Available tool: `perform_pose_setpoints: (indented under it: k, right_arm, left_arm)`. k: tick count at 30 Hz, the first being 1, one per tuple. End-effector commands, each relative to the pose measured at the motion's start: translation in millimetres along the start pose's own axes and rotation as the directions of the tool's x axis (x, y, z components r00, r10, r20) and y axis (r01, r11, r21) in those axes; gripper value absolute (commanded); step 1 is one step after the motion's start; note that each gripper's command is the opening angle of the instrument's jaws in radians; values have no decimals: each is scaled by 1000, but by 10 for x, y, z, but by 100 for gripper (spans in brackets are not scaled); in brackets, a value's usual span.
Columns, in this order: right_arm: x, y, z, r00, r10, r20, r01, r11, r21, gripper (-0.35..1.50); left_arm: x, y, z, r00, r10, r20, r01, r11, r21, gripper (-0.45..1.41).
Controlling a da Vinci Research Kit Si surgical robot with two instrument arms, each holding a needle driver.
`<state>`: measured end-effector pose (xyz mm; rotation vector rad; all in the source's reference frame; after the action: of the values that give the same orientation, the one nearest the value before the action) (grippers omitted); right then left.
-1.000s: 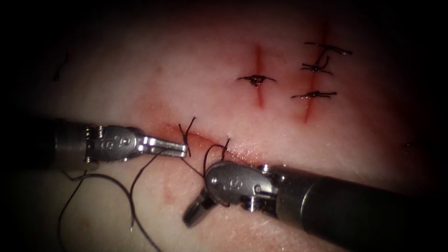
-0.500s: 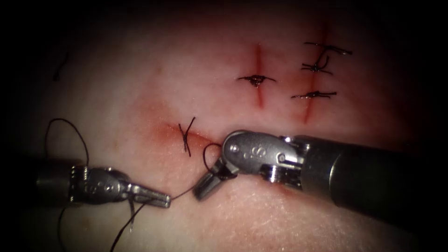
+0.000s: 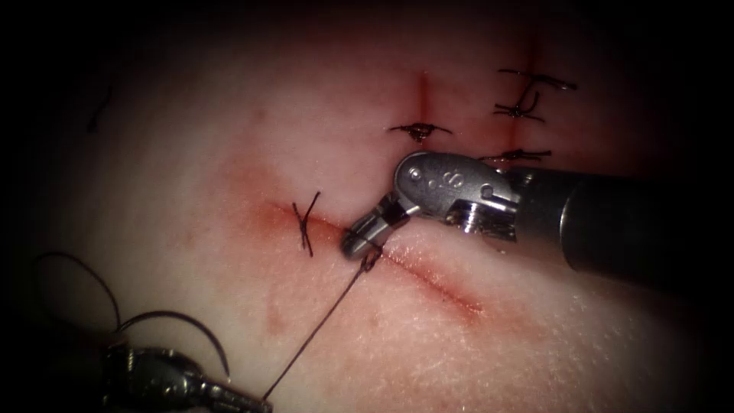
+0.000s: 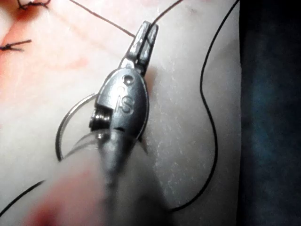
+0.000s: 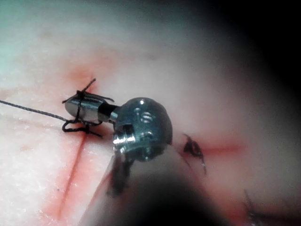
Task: Wound Closure
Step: Pull the left arm down and the right arm up to tie the thread.
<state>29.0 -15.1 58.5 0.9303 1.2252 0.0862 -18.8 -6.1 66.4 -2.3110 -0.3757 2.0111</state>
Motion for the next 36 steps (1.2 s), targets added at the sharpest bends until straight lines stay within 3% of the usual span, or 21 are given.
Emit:
perform_pose_setpoints:
  k: [1, 9, 19, 28, 36]
  right_arm:
    - [2, 13, -1, 1000, -1, -1, 1, 1000, -7, -35]
    - [-7, 19, -19, 1000, 4, 1, -4, 1000, -20, -35]
    - [-15, 35, -31, 1000, 11, 5, -11, 999, -53, -35]
    - [-14, 49, -41, 999, 35, 8, -33, 987, -158, -35]
    - [-14, 60, -44, 1000, -2, 25, 8, 973, -231, -35]
  left_arm:
    - [-5, 9, 5, 1000, -1, 2, 1, 1000, -4, -45]
    - [20, 35, 1, 999, -15, 43, 17, 999, -44, -45]
    - [28, 62, 11, 994, -35, 103, 45, 994, -99, -45]
    - [38, 93, 34, 993, -53, 103, 71, 981, -183, -45]
    - [27, 118, 42, 988, -82, 131, 115, 956, -268, -45]
